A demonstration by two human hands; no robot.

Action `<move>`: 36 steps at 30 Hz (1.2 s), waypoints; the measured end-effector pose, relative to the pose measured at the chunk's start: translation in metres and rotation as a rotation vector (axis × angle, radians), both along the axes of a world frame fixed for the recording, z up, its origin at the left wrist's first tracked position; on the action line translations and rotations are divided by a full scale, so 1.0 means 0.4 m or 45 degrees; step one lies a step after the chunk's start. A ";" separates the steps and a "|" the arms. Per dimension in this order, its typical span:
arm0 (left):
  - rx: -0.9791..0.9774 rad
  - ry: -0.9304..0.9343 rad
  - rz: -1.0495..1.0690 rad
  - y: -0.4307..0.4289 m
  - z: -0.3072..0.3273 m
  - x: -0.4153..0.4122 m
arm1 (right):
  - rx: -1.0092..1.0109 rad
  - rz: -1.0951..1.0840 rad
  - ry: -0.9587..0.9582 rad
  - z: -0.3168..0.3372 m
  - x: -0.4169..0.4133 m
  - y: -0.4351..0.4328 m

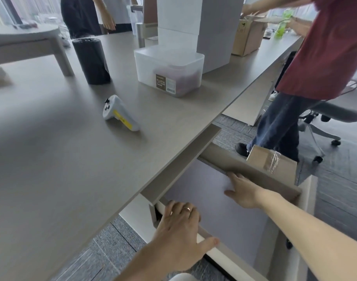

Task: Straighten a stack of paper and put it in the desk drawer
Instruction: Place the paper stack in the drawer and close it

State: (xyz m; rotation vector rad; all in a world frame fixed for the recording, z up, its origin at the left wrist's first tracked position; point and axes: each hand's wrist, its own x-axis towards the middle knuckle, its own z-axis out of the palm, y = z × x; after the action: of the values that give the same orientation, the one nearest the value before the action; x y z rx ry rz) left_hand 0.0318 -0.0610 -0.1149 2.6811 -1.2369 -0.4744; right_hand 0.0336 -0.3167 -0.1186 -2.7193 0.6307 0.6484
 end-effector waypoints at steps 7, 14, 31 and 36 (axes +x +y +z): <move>-0.188 -0.032 -0.021 0.020 0.041 -0.017 | -0.248 -0.144 -0.565 0.110 -0.204 -0.066; -0.359 -0.194 0.303 0.016 0.133 0.028 | -0.245 -0.498 -0.330 0.130 -0.346 -0.083; -0.213 0.009 0.452 -0.017 0.149 0.067 | 0.137 -0.848 -0.487 0.131 -0.219 0.045; -0.223 0.142 0.436 -0.014 0.158 0.075 | 0.312 -0.837 -0.561 0.146 -0.136 0.112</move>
State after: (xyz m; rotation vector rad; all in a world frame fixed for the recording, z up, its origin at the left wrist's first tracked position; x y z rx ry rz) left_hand 0.0620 -0.0665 -0.0515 2.5999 -0.7315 -0.4351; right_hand -0.0208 -0.2718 -0.0600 -2.1241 1.1459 -0.0359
